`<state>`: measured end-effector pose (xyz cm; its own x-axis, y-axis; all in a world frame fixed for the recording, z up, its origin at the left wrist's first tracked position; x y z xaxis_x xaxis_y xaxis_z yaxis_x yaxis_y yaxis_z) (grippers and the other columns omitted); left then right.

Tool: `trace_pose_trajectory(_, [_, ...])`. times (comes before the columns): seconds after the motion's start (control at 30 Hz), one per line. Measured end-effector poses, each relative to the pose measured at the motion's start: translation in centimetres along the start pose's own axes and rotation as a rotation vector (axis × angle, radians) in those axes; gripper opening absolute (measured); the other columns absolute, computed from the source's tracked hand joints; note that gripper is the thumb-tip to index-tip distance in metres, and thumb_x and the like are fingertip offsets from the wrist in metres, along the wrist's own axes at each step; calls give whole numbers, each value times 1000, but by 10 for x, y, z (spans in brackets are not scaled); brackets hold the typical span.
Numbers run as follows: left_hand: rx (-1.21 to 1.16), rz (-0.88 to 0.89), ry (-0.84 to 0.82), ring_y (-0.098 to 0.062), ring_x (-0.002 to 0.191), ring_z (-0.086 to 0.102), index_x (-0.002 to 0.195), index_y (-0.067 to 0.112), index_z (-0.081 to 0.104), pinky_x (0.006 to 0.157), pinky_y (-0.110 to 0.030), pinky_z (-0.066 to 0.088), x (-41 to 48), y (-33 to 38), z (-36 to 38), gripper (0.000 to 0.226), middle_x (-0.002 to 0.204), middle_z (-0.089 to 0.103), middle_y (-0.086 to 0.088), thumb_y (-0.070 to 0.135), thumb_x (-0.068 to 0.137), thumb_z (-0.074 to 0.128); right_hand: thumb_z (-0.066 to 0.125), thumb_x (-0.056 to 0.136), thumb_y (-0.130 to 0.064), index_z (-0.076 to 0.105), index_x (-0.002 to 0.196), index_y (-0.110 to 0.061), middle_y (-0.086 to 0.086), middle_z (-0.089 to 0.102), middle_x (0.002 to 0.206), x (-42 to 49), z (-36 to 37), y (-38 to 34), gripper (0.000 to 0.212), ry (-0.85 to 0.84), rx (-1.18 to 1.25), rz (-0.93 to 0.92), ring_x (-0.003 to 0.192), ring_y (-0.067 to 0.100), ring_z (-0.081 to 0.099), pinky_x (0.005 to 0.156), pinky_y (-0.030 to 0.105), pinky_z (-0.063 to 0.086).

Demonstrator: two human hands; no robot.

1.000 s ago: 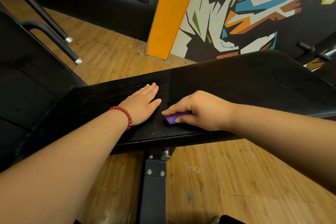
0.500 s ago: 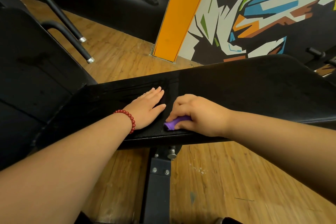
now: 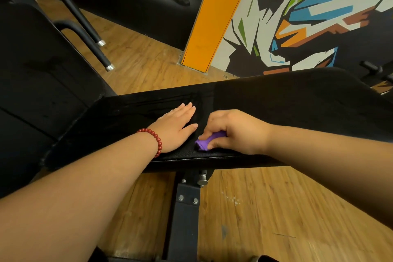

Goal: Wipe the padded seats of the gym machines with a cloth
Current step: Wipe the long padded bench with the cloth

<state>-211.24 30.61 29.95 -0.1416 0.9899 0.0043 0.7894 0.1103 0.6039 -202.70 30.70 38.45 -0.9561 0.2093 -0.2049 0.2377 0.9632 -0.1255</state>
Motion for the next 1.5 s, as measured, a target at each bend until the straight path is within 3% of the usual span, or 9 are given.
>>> trace_pose_trajectory(0.13, [1,3,0,-7,147,-6,155,24,5,115,-27,0,-2,1,-1,59,162,-5,10,40,104,29,69,88,-25,71,108,-19,-7,56,100,12,-8,12,22,69,-27,92,95,10,53,89,29,46])
trace_pose_trajectory(0.3, [-22,10,2,-6,147,-6,155,25,5,116,-28,0,0,-1,-1,59,162,-4,11,40,104,30,71,87,-22,70,106,-22,-10,55,104,-4,3,-2,20,-22,33,2,98,4,53,88,17,44])
trace_pose_trajectory(0.43, [-26,19,15,-6,147,-5,155,26,7,115,-28,1,2,-1,-2,59,162,-2,12,40,104,32,70,88,-21,71,104,-18,-9,57,104,-1,5,-4,17,-36,4,-73,97,4,53,88,16,44])
trace_pose_trajectory(0.6, [-27,35,22,-7,147,-4,155,25,8,116,-27,0,4,-3,-1,58,162,-1,11,41,104,31,68,89,-24,71,107,-18,-2,60,105,18,-5,16,19,79,-55,33,98,11,55,92,32,46])
trace_pose_trajectory(0.83, [-51,25,16,-4,147,-4,155,28,9,115,-27,0,8,-5,-2,56,161,-1,13,39,104,31,68,89,-23,69,105,-20,-10,57,104,2,8,-3,16,-19,9,-93,97,2,53,89,15,43])
trace_pose_trajectory(1.03, [-50,42,37,-4,147,-2,155,26,11,112,-21,0,10,-5,-3,55,162,2,12,37,105,31,68,88,-24,70,106,-17,-1,61,105,26,-6,25,19,95,-57,26,98,11,55,92,32,46])
trace_pose_trajectory(1.27, [-63,59,47,-5,147,-1,154,27,15,117,-27,1,16,-10,-4,53,161,5,13,34,104,33,68,89,-23,69,106,-20,-14,52,102,12,4,11,17,-14,-10,-73,94,-2,47,85,7,35])
trace_pose_trajectory(1.43, [-80,61,65,-5,147,0,154,27,16,121,-32,5,21,-13,-5,52,161,6,12,34,104,32,68,88,-23,69,105,-17,-3,58,104,32,-10,36,18,53,-71,14,99,12,55,92,30,45])
trace_pose_trajectory(1.5, [-76,68,68,-5,147,0,154,26,16,121,-32,5,21,-13,-4,52,161,7,12,33,104,32,68,89,-24,68,106,-18,-5,56,102,36,-15,46,18,77,-82,66,99,13,55,92,33,45])
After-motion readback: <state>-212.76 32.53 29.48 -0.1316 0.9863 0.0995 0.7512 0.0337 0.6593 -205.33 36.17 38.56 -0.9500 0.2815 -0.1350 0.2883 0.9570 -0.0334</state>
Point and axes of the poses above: each hand's wrist, its own x-axis towards the middle knuckle, its own z-axis out of the palm, y = z × x, the point moved 9 cm from there along x, towards the middle knuckle
